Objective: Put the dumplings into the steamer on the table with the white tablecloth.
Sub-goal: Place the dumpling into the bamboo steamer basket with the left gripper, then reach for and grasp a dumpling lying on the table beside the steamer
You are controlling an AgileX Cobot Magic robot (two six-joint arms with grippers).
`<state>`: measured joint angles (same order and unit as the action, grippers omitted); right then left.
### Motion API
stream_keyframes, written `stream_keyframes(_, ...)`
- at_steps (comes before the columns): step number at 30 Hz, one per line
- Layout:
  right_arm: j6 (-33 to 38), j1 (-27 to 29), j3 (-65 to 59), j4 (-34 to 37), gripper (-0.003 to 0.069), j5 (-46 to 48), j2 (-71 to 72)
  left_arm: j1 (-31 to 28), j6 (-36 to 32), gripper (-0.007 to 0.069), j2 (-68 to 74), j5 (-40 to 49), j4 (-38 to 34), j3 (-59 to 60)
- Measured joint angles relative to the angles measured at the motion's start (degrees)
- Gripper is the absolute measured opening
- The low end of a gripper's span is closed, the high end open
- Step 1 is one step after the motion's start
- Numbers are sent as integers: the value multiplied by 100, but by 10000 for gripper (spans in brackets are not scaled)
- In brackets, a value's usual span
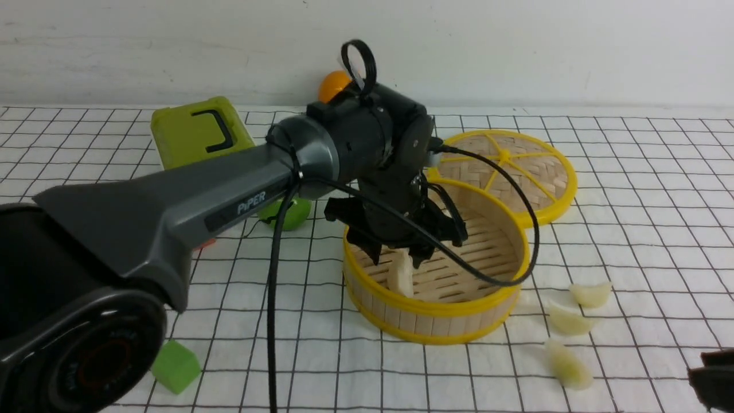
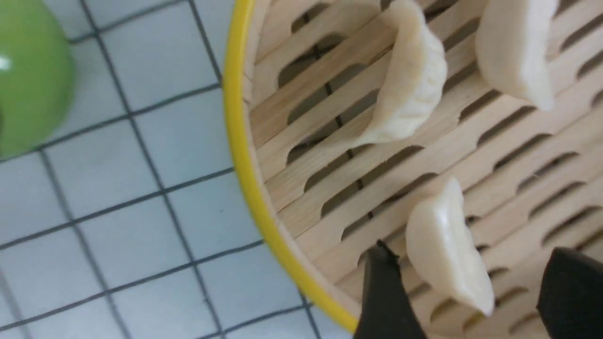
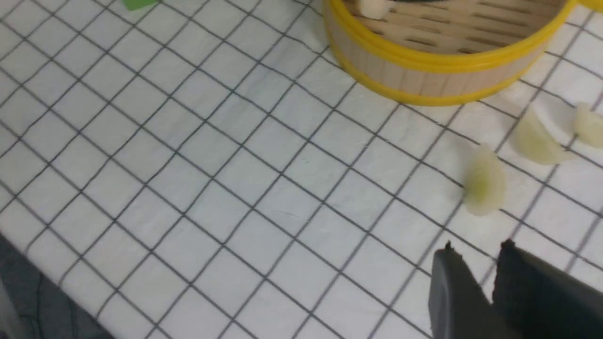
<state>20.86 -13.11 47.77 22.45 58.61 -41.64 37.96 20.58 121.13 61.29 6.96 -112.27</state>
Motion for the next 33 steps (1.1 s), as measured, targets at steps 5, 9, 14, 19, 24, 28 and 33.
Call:
stream_keyframes(5,-546,0,468,-705,102,366,-365,6,-338,322,-1001,515,83,-21)
stream_keyframes(9,-657,0,565,-869,25,482,-649,18,-435,222,-1803,653,130,233)
stream_keyframes(14,-683,0,575,-874,-22,559,-1226,24,-468,6,-3638,503,151,2070)
stream_keyframes(19,-684,0,720,-874,-22,599,-1793,24,-449,-13,-5210,75,-29,4247)
stream_keyframes(24,-689,0,878,-804,-22,351,-2487,24,-211,-13,-6754,-484,-201,6108)
stream_keyframes(28,-513,0,889,-740,6,-106,-3189,24,-60,-13,-7657,-701,-201,6957)
stream_keyframes(33,-209,-1,889,-722,186,-676,-4006,24,-18,-13,-8186,-679,-212,7402)
